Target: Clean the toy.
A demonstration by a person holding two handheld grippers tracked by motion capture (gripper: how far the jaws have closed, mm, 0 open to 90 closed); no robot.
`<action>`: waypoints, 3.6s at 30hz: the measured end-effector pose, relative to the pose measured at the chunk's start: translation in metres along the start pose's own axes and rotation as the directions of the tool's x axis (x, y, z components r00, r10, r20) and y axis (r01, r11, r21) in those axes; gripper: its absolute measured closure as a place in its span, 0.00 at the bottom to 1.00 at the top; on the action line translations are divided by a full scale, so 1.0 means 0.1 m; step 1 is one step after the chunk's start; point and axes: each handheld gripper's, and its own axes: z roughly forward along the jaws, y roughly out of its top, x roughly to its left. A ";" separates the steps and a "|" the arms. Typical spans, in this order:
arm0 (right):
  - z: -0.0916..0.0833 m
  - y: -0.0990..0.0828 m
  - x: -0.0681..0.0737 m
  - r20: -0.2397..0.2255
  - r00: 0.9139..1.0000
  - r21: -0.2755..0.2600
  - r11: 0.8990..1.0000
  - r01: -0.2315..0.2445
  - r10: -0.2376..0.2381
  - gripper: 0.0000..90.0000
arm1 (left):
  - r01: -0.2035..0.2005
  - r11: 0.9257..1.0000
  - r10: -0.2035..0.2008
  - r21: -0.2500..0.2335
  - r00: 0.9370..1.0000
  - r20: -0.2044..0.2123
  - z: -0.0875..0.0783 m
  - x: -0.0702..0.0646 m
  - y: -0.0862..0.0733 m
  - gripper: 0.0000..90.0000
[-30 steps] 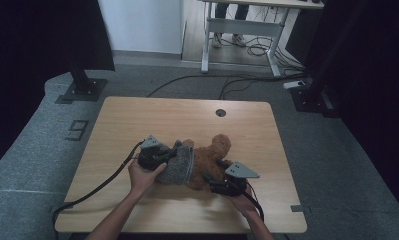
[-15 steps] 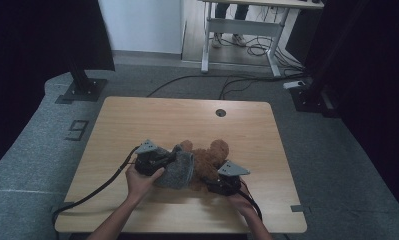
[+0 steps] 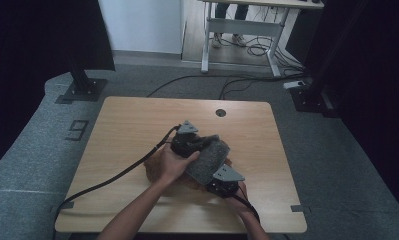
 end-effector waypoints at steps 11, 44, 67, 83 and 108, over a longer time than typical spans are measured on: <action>-0.01 -0.03 0.03 0.050 0.999 0.013 1.000 0.012 -0.013 0.56 | 0.006 1.000 -0.003 0.027 0.994 -0.111 -0.24 0.37 -0.39 0.96; 0.00 -0.05 -0.02 0.055 0.998 0.004 0.999 -0.043 0.043 0.57 | 0.030 0.993 -0.043 -0.117 0.994 -0.104 -0.96 0.61 -0.49 0.96; -0.01 -0.06 0.01 0.052 0.998 0.003 1.000 -0.018 0.017 0.57 | -0.125 0.985 0.140 0.118 0.981 -0.135 0.17 0.16 -0.11 0.95; -0.01 -0.07 0.00 0.061 0.998 0.004 1.000 -0.031 0.031 0.57 | 0.023 1.000 -0.025 -0.011 0.973 -0.230 -0.95 0.82 -0.74 0.95; 0.01 -0.06 -0.02 0.061 0.997 -0.006 0.998 -0.056 0.057 0.57 | -0.054 0.997 0.049 -0.061 0.996 -0.080 -0.55 0.34 -0.23 0.95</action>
